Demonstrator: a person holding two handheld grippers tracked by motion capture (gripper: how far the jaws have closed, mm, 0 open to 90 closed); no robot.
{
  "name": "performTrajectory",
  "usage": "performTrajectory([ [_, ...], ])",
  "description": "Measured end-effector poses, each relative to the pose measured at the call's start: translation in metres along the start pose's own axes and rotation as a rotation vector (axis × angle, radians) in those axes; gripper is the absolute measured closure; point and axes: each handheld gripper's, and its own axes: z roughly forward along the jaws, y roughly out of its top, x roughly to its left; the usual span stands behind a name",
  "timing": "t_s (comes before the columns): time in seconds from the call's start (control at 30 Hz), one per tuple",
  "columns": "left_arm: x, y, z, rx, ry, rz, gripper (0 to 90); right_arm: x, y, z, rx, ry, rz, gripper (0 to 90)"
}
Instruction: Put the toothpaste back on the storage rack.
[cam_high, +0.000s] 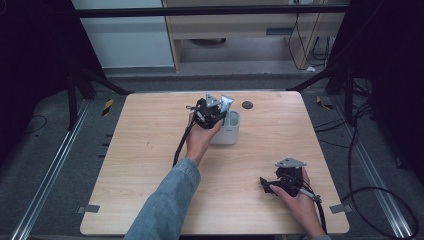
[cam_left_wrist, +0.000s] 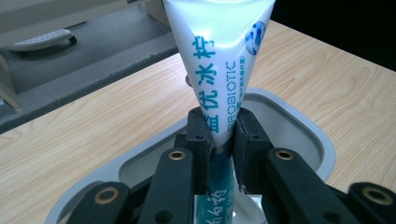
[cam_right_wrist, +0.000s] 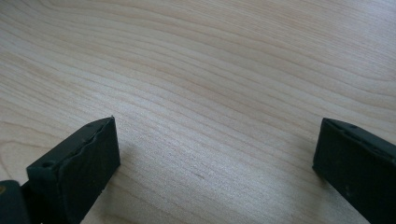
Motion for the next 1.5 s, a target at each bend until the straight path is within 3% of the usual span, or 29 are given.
performTrajectory([
  [0.77,0.000,0.008,0.002,0.008,0.006,0.006,73.5,0.000,0.000,0.000,-0.001,0.001,0.002,0.7],
  [1.3,-0.003,0.009,-0.011,-0.009,0.013,0.025,57.4,0.000,0.000,0.000,0.000,0.000,0.002,0.7],
  [1.5,-0.007,0.009,-0.014,-0.005,0.009,0.052,43.4,0.000,0.000,0.000,0.001,0.001,0.002,0.7],
])
